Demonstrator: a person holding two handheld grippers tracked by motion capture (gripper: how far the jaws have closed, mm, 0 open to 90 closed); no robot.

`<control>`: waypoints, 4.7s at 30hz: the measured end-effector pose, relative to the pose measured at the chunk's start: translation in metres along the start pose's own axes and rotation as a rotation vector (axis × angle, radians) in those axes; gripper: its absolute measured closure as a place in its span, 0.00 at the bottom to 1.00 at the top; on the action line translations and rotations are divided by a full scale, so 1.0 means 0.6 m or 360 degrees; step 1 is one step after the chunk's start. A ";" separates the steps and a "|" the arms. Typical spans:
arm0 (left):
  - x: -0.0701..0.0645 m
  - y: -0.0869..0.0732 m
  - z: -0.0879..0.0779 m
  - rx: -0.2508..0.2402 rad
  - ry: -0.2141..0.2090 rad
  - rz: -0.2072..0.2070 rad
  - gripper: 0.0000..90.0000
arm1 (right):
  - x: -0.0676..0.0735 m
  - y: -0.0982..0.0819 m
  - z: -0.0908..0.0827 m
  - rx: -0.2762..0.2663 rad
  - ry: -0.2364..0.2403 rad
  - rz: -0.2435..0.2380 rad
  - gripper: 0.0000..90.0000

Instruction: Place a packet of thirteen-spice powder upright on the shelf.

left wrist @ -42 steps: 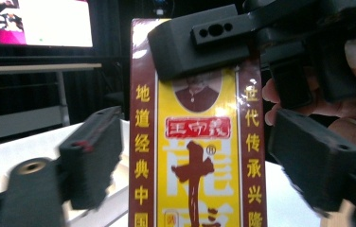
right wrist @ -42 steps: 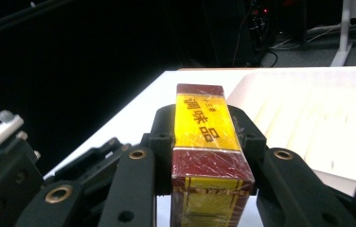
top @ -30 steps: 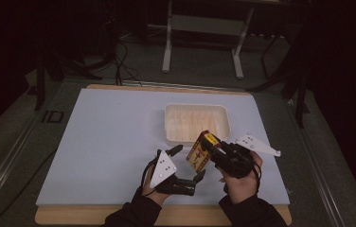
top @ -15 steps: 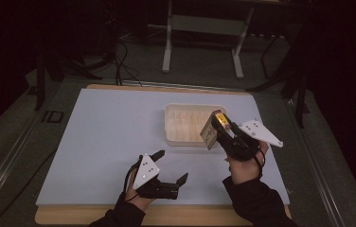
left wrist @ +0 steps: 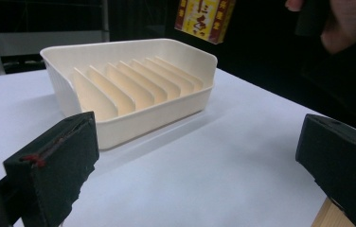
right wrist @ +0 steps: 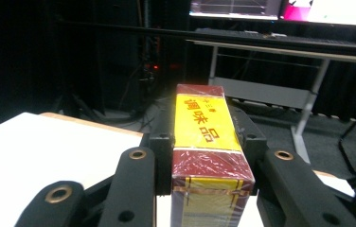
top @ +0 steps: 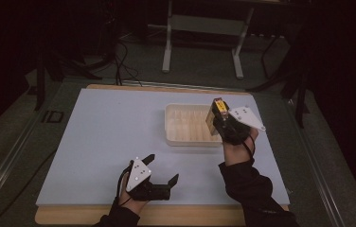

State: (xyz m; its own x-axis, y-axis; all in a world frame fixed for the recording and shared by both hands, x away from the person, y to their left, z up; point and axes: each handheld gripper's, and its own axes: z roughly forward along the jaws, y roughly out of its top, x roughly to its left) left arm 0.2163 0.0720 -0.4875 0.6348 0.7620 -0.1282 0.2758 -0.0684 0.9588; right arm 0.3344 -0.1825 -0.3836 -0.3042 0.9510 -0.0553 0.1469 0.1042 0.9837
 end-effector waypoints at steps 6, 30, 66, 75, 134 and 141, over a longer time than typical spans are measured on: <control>-0.003 -0.003 0.001 -0.0005 0.0033 0.0043 0.01 | 0.004 -0.009 0.027 0.0006 -0.0084 -0.0012 0.75; -0.004 -0.007 0.006 -0.0008 0.0017 0.0059 0.01 | -0.001 -0.056 0.104 0.0075 -0.0238 0.0165 0.75; -0.004 -0.009 0.007 0.0017 -0.0011 0.0046 0.01 | 0.015 -0.122 0.141 0.0163 -0.0265 0.0169 0.74; -0.004 -0.010 0.009 0.0024 -0.0017 0.0045 0.01 | 0.015 -0.149 0.146 0.0239 -0.0270 0.0221 0.73; -0.004 -0.008 0.008 0.0031 -0.0052 0.0026 0.01 | -0.063 -0.104 -0.024 0.0299 0.0553 -0.0028 0.15; -0.004 -0.009 0.008 0.0032 -0.0063 0.0024 0.02 | -0.069 -0.122 -0.077 0.0270 0.0545 -0.0076 0.15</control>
State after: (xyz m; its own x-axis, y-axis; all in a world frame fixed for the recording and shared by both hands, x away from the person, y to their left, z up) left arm 0.2166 0.0676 -0.4934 0.6671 0.7346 -0.1239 0.2799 -0.0931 0.9555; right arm 0.2927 -0.2430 -0.4455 -0.6071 0.7945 -0.0115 0.2700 0.2199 0.9374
